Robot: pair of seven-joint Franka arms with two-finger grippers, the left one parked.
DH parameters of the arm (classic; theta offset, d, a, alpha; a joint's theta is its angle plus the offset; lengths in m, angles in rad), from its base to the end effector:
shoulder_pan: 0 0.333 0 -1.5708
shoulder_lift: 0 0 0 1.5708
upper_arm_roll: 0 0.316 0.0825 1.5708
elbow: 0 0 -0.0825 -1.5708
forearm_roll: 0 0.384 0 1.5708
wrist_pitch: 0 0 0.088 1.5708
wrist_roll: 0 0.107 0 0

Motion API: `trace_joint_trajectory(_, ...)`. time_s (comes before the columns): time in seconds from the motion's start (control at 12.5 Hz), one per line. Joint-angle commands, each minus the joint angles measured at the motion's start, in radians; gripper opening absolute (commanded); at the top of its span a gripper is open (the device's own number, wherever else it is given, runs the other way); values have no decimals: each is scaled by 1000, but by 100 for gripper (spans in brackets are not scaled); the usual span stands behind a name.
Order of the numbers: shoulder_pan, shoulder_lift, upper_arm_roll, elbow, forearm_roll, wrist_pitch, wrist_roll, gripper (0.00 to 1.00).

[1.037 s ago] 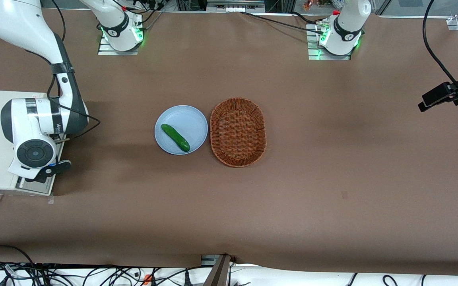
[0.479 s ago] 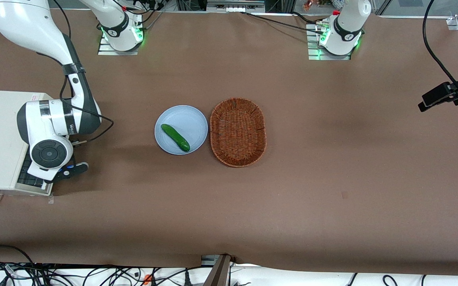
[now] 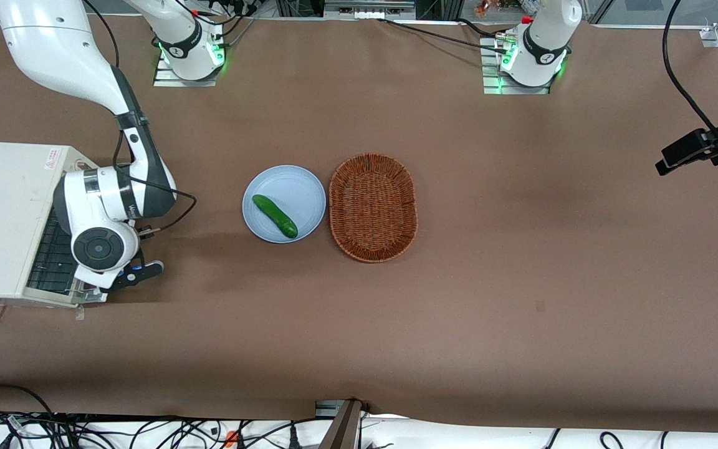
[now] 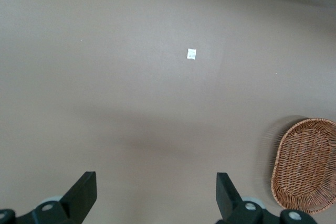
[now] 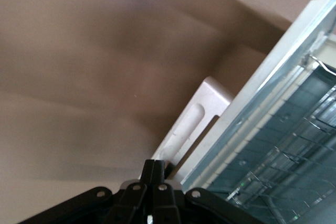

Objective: Open oven door with right arm only
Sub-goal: 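Pull the handle with the right gripper, swinging the door down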

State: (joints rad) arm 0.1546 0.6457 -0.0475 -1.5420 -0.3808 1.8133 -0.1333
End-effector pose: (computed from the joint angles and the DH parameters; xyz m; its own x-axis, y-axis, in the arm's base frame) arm 0.6626 0.0444 0.2552 0.8550 0.3014 -0.4221 0.4379 -0.8556 0.2760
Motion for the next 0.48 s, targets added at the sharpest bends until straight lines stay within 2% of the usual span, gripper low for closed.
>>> trace_joint_trajectory(0.0, -52, 58, -44, -20, -66, 53, -20, 0)
trace_joint_trajectory(0.4, -61, 84, -46, -18, -46, 84, -20, 0)
